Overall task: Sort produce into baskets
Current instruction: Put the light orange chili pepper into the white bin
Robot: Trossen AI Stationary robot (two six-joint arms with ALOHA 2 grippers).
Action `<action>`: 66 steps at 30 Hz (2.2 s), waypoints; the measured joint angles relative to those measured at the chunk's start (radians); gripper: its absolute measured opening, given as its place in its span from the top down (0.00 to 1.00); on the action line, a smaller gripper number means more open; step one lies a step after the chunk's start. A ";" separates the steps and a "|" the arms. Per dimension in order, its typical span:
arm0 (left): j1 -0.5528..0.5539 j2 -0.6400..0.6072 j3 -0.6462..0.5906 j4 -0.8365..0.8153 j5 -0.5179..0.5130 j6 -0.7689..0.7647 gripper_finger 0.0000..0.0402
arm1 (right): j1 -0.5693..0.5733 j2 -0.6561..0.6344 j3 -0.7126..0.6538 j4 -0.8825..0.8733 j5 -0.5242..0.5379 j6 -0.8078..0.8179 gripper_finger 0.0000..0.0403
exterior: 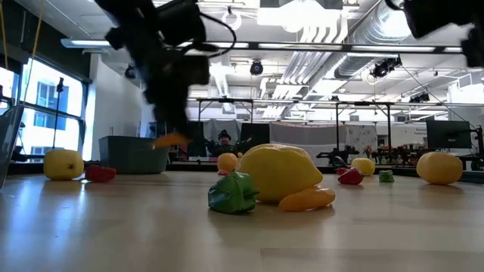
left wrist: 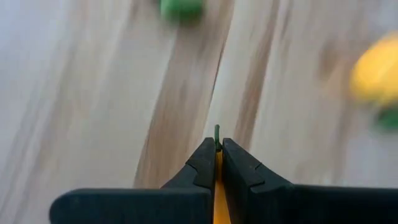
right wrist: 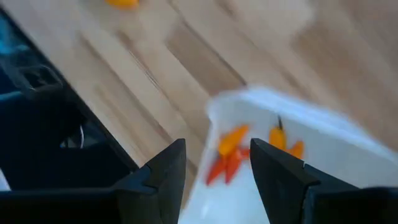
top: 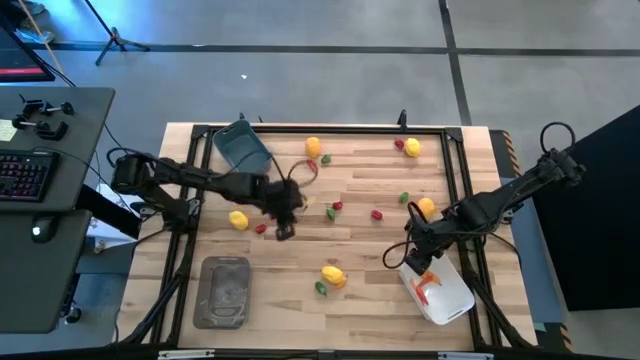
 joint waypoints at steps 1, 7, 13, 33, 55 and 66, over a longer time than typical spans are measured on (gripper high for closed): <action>0.021 -0.003 0.001 0.074 0.036 -0.023 1.00 | 0.000 0.000 0.018 0.002 0.049 -0.023 0.58; 0.125 -0.012 -0.030 0.626 0.210 -0.176 1.00 | -0.031 0.000 0.060 0.131 0.344 -0.195 0.58; 0.178 -0.012 -0.055 1.085 0.266 -0.305 1.00 | -0.137 0.006 0.012 0.510 0.474 -0.406 0.58; 0.156 -0.012 -0.056 1.433 0.264 -0.403 1.00 | -0.389 0.204 0.010 1.229 0.324 -0.811 0.58; 0.155 -0.012 -0.056 1.438 0.268 -0.394 1.00 | -0.422 0.226 0.010 1.323 0.281 -0.893 0.66; 0.156 -0.012 -0.056 1.413 0.264 -0.324 1.00 | -0.446 0.227 0.010 1.330 0.272 -0.913 0.97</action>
